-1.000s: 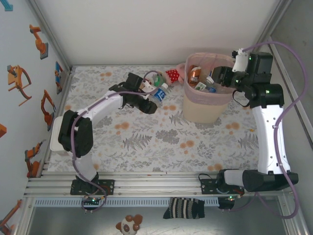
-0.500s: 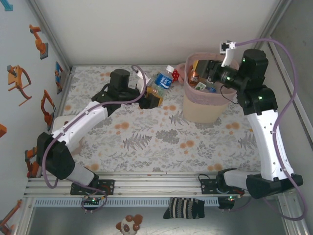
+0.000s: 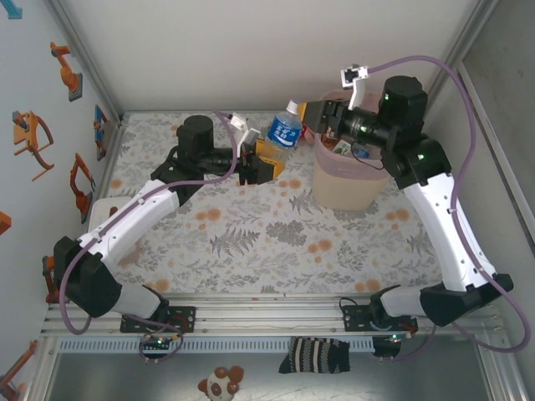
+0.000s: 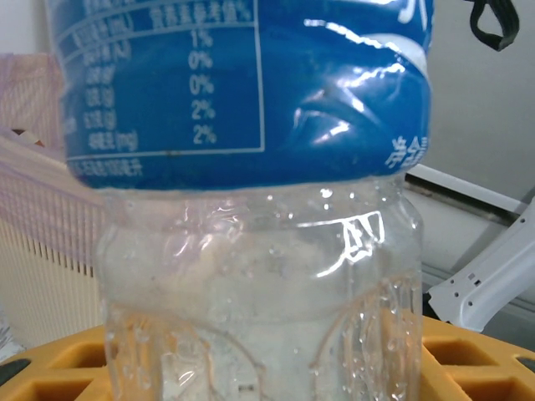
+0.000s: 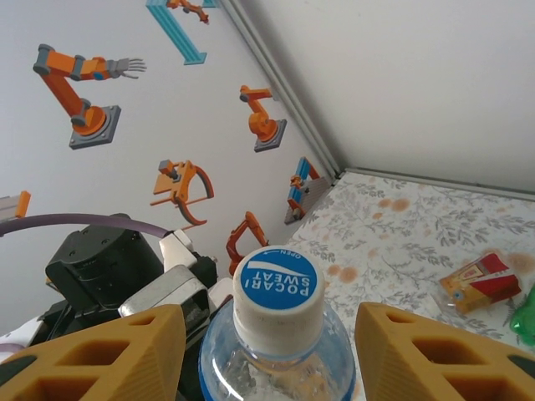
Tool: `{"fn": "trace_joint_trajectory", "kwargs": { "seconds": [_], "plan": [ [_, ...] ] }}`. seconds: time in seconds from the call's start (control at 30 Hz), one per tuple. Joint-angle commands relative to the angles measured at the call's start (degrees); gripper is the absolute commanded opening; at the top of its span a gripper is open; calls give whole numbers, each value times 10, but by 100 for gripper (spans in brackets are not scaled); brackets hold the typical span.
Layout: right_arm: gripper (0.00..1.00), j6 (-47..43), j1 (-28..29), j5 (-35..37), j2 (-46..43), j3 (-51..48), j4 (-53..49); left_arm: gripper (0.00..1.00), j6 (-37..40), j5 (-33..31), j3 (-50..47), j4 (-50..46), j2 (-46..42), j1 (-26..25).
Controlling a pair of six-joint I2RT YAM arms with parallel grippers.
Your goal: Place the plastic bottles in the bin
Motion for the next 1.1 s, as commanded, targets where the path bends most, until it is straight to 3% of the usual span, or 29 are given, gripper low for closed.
{"fn": "trace_joint_trajectory", "kwargs": {
  "seconds": [0.0,0.7,0.87,1.07],
  "plan": [
    [55,6,14,-5,11,27,19,51,-11,23,-3,28,-16,-4],
    [30,4,34,14,30,49,-2,52,-5,18,-2,11,-13,-5],
    [27,-12,34,48,26,59,-26,67,-3,1,-9,9,-23,-6],
    [27,-72,29,155,28,93,-100,76,2,-28,-27,3,-40,-2]
  ]
}}
